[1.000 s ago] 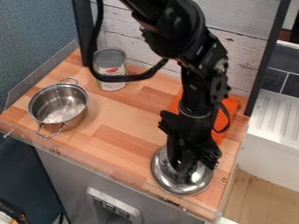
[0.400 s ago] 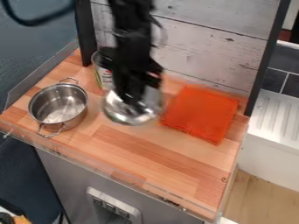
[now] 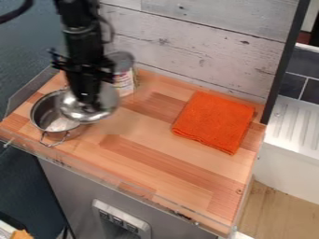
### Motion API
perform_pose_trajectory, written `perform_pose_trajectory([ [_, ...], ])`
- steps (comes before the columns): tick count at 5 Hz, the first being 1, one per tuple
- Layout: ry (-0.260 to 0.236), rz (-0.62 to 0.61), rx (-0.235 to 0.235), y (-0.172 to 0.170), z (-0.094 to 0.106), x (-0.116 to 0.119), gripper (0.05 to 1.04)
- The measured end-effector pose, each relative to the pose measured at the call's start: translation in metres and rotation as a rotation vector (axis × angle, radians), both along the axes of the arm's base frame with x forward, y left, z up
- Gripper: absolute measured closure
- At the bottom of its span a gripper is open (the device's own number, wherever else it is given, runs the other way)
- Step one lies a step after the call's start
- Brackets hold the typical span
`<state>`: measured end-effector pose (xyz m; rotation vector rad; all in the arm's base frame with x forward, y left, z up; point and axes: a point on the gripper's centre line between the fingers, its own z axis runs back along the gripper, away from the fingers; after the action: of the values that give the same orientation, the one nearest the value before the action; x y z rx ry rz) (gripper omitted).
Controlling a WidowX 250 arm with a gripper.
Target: Cover the silver pot with the silver lid
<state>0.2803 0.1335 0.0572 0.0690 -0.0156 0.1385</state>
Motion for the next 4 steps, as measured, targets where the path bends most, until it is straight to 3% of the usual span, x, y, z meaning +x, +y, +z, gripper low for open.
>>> perform_pose_trajectory([
  [2, 0.054, 0.076, 0.03, 0.039, -0.018, -0.014, 0.805],
  [4, 0.073, 0.085, 0.04, 0.045, -0.022, -0.018, 0.805],
])
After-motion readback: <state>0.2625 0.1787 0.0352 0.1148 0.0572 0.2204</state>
